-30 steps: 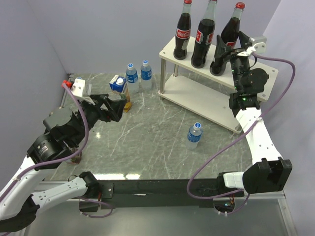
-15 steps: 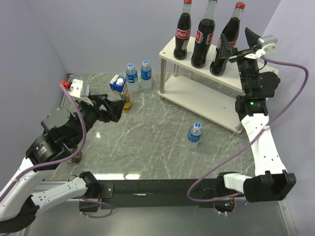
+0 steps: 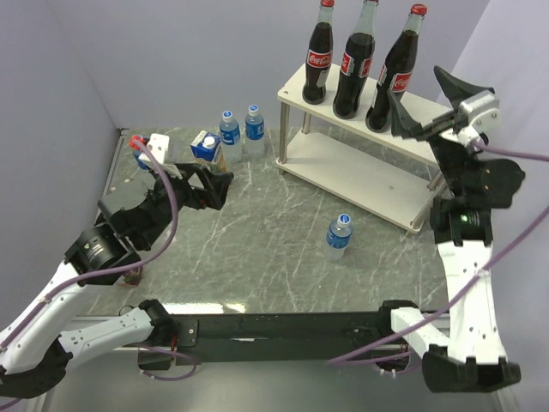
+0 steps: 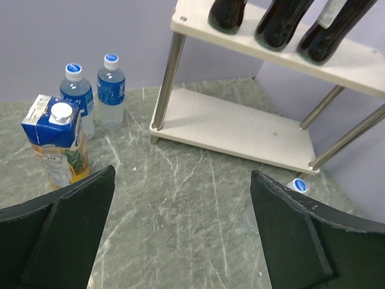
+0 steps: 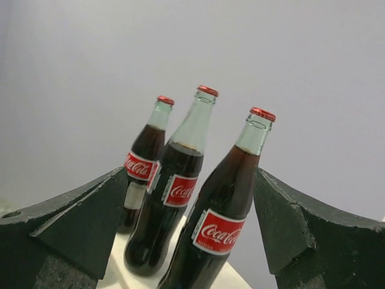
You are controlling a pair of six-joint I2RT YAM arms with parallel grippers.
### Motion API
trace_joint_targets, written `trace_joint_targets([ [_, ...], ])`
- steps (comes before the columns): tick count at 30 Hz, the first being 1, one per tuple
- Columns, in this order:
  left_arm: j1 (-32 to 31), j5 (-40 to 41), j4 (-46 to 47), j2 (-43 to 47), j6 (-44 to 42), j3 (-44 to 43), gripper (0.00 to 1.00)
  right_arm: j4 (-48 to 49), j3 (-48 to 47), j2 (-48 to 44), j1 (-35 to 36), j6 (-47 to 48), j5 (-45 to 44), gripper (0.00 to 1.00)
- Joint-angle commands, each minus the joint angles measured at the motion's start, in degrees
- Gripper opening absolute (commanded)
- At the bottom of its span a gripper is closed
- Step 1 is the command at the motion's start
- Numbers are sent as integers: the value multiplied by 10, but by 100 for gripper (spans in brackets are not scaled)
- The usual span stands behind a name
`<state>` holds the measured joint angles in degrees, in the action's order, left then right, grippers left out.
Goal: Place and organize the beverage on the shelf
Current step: Place the drink on the shelf, then pick up the drink from the center of the board.
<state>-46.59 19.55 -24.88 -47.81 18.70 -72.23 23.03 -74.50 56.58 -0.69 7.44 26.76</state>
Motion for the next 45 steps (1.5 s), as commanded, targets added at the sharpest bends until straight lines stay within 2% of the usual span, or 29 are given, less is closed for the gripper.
trace_joint_targets([
  [1,4,16,29,-13,-8,9,100,-104,0,-45,-19,38,98,90],
  [7,63,-30,31,-41,-2,20,99,-281,-12,-103,-22,88,191,90],
  [12,125,-123,34,-53,5,41,99,-434,-4,-138,-21,166,254,90],
  [15,131,-137,31,-55,2,51,99,-575,3,-142,-22,220,290,90],
  [21,133,-150,34,-58,0,71,99,-773,21,-112,-22,339,337,90],
  [24,133,-154,34,-62,-5,78,99,-784,61,-110,-22,351,346,90],
  [26,133,-158,36,-67,-9,82,99,-755,101,-117,-21,329,350,90],
  [31,133,-189,42,-73,-23,92,98,-601,202,-125,-19,220,342,88],
  [36,133,-208,42,-63,-51,113,96,-556,228,-80,-7,195,303,83],
  [41,133,-200,69,-24,-71,162,97,-515,251,-74,6,154,239,82],
  [45,133,-197,102,6,-81,205,96,-497,268,-76,57,143,202,81],
])
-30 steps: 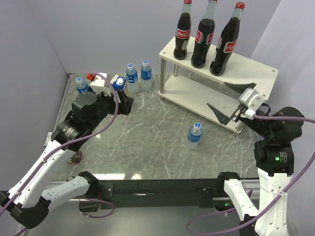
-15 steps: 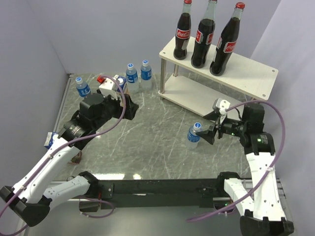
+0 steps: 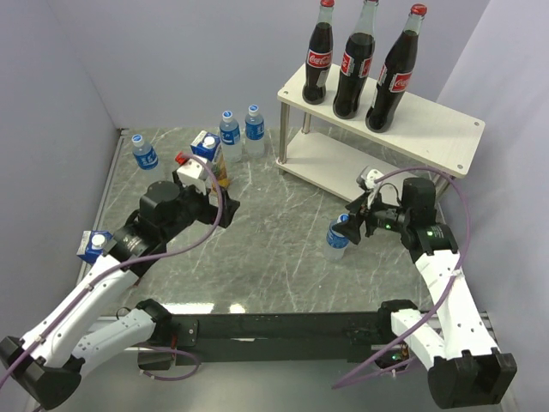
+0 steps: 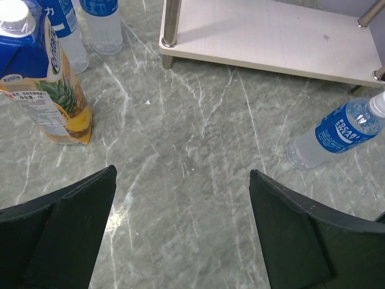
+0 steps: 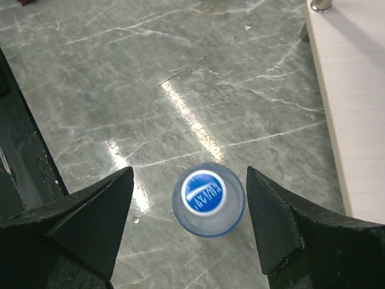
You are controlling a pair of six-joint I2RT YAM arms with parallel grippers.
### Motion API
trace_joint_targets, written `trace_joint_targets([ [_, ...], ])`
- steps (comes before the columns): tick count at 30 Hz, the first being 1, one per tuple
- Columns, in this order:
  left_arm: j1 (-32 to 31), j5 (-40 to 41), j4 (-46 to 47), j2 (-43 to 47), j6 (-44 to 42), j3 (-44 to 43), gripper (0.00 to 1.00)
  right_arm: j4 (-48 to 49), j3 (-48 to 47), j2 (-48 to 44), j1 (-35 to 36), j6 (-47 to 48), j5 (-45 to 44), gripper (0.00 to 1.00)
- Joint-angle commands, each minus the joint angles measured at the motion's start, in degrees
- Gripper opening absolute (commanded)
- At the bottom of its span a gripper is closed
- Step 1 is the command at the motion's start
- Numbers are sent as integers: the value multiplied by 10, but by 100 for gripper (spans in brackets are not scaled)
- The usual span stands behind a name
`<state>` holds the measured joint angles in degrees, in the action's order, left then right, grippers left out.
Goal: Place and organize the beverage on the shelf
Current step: Pick up the drink from the center of the board.
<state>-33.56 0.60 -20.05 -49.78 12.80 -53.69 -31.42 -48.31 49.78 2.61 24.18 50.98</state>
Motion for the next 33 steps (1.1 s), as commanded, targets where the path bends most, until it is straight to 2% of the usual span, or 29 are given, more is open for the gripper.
trace_joint_targets([
  [1,3,-7,58,36,-24,31,96,46,11,-8,41,-19,-47,81],
  [11,3,-8,78,71,-29,86,96,42,23,-1,53,-3,-98,80],
  [20,3,-13,76,69,-27,87,97,17,19,10,54,21,-108,66],
  [29,4,-36,83,64,-18,87,100,-1,14,23,54,35,-112,61],
  [33,10,-44,89,60,-8,88,99,0,11,24,57,31,-117,55],
])
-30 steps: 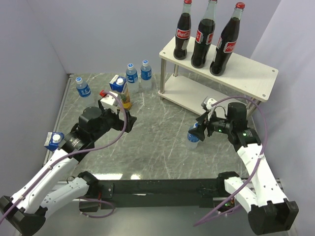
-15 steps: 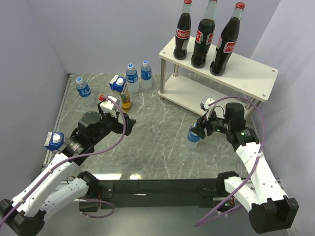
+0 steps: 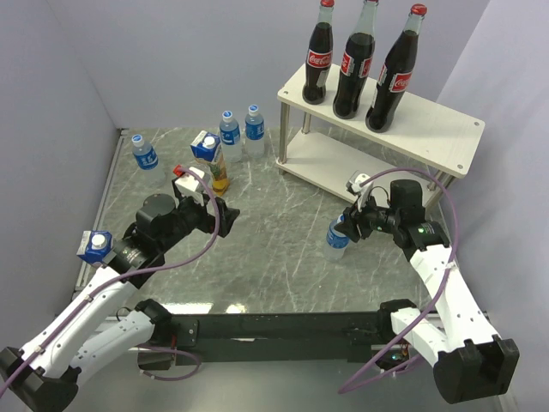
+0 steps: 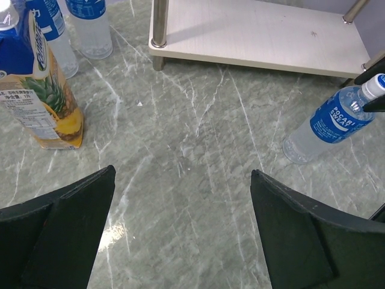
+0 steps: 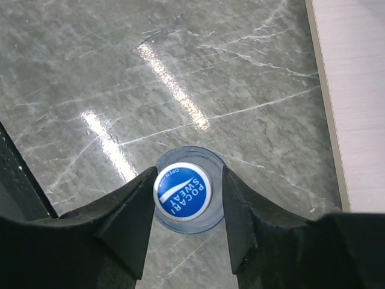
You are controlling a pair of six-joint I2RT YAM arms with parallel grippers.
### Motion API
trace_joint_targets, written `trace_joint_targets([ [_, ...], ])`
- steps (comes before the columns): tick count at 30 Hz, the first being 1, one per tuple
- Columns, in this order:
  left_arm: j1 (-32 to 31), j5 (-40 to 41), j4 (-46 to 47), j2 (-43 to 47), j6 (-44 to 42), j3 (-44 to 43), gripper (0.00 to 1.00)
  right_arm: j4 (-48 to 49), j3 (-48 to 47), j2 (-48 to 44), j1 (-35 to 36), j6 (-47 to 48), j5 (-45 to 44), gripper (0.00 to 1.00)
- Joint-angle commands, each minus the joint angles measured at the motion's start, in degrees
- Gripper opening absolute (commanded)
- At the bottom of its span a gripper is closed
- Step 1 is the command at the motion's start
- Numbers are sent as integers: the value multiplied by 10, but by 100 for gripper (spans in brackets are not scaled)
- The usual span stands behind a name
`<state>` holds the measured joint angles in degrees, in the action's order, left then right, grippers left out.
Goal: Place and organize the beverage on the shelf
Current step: Pick up the drink from the center of the board.
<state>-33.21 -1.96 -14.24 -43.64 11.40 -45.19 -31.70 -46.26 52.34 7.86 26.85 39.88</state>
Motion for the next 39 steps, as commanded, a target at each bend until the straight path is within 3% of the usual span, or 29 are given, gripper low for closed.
trace_joint_targets([
  [1,9,-24,34,-7,7,3,99,3,-9,-2,5,3,-6,53],
  [4,15,-71,42,-26,12,3,99,-3,-16,1,7,3,-2,38],
  [8,16,-130,96,-59,53,5,98,-9,-29,1,10,-9,6,3],
  [9,15,-137,113,-71,70,11,97,-4,-31,-1,8,-15,9,0],
  [12,-17,-134,172,-96,114,21,97,8,-40,-11,9,-40,13,0],
  [18,-151,-59,259,-187,102,23,97,-4,-101,5,9,-81,18,0],
  [25,-242,-23,331,-291,20,-2,98,16,-126,12,9,-132,17,0],
  [39,-279,16,380,-446,-69,-80,100,16,-154,18,10,-177,53,0],
])
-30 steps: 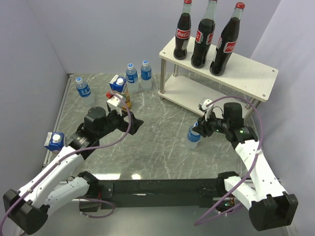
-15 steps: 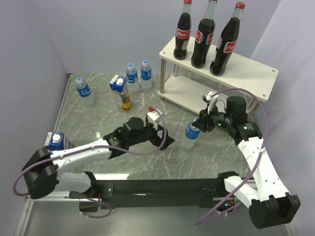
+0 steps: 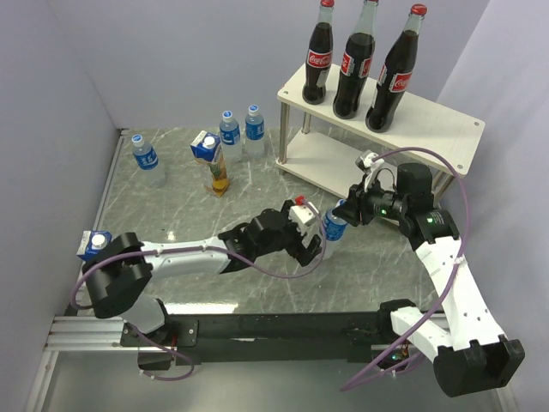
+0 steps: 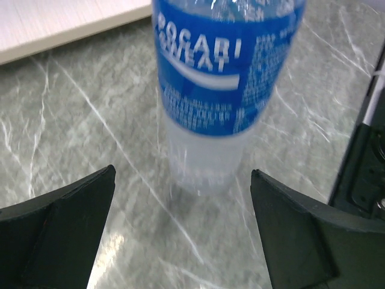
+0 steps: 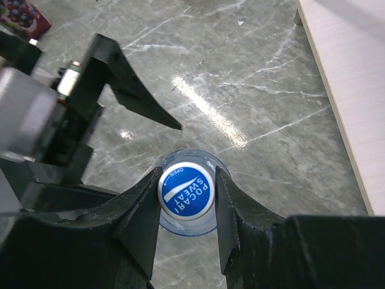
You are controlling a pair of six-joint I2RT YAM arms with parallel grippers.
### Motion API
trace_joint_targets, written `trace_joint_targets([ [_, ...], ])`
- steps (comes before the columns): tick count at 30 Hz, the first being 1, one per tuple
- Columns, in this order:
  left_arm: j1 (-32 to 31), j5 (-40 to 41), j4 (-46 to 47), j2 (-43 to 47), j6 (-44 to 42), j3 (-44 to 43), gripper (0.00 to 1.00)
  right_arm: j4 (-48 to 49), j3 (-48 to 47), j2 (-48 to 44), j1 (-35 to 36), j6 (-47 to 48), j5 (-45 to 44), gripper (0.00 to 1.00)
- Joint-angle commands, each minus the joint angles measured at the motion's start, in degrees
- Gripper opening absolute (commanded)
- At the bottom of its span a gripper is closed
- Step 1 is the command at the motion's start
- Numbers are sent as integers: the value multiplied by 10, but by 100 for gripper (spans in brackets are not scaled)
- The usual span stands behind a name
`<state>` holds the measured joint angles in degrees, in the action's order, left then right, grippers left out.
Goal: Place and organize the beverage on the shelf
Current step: Pick up the drink from the center of the board.
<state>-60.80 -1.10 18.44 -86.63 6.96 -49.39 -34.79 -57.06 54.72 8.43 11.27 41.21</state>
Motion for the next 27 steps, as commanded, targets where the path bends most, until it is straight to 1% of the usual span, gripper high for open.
trace_joint_targets([
  [1,-4,5,55,-24,-27,-44,100,47,-46,-5,4,-22,41,0],
  [6,-7,-17,63,-69,-32,-88,99,47,-46,-1,5,-18,46,0],
  [10,-7,7,66,-97,-34,-107,99,46,-50,0,7,-14,49,0],
  [14,-8,9,66,-114,-34,-123,93,55,-48,-7,12,-11,44,0],
  [17,-8,9,65,-122,-37,-129,87,63,-40,-8,13,-12,35,0],
  [21,-7,8,38,-135,-40,-156,69,83,-25,-14,15,-13,30,0],
  [22,-7,5,32,-137,-41,-162,58,84,-24,-15,15,-12,26,0],
  [24,-7,0,19,-143,-42,-175,45,91,-19,-19,15,-12,13,0],
  [25,-7,0,16,-144,-42,-178,35,94,-19,-19,15,-11,11,0],
  [27,-7,0,15,-148,-42,-182,25,94,-16,-22,15,-10,11,0],
])
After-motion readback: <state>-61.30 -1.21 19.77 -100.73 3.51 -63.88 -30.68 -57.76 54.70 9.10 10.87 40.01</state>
